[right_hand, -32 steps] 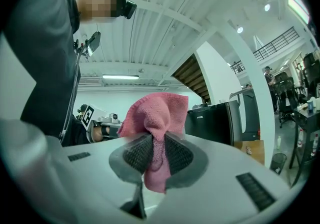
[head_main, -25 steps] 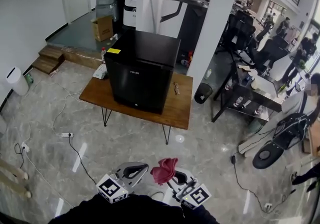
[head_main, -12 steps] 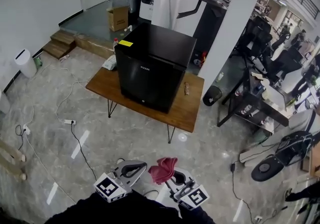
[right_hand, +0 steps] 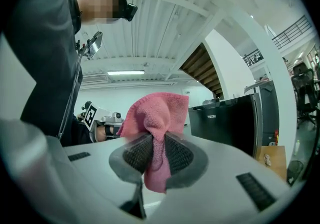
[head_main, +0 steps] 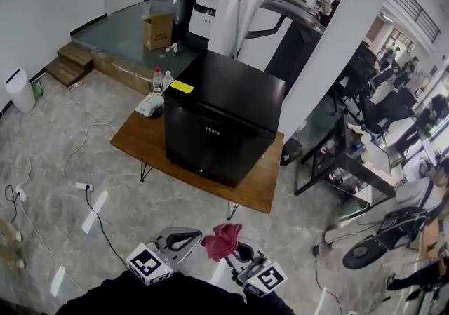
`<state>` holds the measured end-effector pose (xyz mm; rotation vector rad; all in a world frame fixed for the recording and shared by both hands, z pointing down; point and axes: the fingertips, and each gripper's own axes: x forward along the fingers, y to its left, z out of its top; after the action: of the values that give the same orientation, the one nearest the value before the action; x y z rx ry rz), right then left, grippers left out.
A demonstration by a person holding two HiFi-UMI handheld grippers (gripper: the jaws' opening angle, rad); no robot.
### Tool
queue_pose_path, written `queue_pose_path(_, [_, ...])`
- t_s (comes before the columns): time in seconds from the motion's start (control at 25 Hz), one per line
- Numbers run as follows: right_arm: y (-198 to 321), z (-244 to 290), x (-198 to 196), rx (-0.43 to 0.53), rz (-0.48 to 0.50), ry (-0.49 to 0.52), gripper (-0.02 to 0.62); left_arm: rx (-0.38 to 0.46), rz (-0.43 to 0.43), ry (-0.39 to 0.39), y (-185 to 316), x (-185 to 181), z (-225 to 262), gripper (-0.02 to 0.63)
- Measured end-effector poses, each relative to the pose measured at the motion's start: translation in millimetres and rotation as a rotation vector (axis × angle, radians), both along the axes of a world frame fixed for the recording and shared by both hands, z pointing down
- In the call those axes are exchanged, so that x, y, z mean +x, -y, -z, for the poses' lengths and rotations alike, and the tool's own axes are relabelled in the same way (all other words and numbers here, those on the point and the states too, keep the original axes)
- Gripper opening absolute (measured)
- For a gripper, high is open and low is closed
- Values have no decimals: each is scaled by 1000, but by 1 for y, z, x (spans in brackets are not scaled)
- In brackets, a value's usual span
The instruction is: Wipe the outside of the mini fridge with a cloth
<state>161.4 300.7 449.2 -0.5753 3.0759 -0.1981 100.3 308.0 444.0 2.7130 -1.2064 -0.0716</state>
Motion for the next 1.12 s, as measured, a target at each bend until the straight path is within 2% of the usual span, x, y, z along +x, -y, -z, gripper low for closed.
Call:
queue_pose_path(0.28, [68, 4, -74, 10, -52, -2, 60, -6, -60, -15, 69, -73, 4, 5])
queue_pose_path(0.48, [106, 6, -98, -2, -88, -5, 60, -3, -78, -2, 111, -101, 7, 5])
queue_pose_path(0.68, [139, 2, -99, -4, -81, 5, 60, -25, -79, -16, 145, -102, 3, 5])
queue_pose_path(0.76, [157, -3, -95, -5, -78, 0, 60, 0, -80, 3, 161, -99, 1, 5])
queue_pose_path(0.88, [182, -2, -90, -5, -64, 8, 61, -30, -60, 16, 183, -91, 3, 5])
queue_pose_path(1.12, [228, 27, -75, 90, 35, 13, 61, 17, -31, 31, 233, -66, 34, 5])
